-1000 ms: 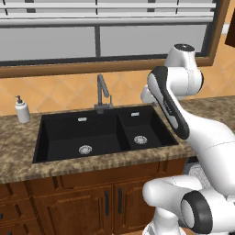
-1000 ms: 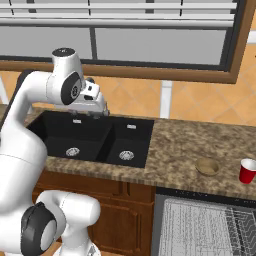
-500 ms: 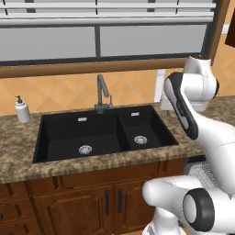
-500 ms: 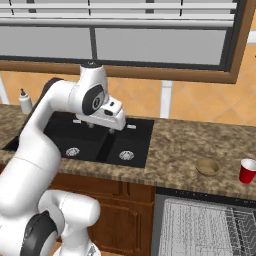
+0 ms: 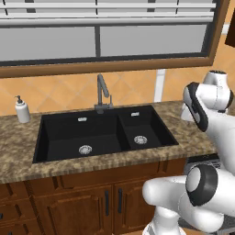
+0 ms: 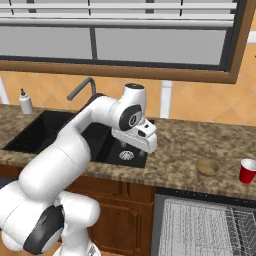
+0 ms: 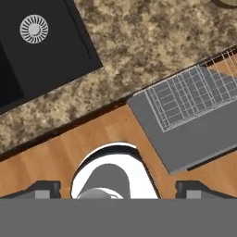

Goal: Pick up the cup and bowl from the counter, place them in the dishwasher, and close the dishwasher door.

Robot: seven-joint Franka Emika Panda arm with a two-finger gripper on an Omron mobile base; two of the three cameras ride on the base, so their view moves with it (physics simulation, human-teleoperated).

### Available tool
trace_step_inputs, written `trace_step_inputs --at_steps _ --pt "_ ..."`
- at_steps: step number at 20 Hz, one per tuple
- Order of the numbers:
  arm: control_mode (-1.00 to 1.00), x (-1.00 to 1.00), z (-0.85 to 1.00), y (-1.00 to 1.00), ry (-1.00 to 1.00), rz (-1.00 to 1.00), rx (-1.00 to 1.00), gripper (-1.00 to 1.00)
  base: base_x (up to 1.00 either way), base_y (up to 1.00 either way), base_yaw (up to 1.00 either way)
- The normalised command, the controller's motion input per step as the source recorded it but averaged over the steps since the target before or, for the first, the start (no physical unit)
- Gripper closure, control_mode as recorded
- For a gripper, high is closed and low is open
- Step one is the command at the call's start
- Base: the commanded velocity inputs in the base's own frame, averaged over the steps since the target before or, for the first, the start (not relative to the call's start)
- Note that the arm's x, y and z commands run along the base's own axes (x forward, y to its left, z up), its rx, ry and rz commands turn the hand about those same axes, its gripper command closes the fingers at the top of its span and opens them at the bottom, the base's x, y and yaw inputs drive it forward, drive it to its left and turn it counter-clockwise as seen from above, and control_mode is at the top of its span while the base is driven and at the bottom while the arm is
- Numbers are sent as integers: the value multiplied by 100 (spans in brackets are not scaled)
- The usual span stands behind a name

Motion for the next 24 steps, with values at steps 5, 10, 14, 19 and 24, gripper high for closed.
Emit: trace_step_inputs --at_steps 5,10,14,19,24 --pt "-100 53 -32 -90 17 -4 0 -100 0 0 0" --pt "-100 52 -3 -86 1 14 0 -100 0 0 0" --pt "-100 24 0 -79 -1 23 3 -100 0 0 0" --pt "-100 25 -29 -74 -3 23 2 -100 0 0 0" --pt "-100 43 -30 -55 0 22 0 -100 0 0 0"
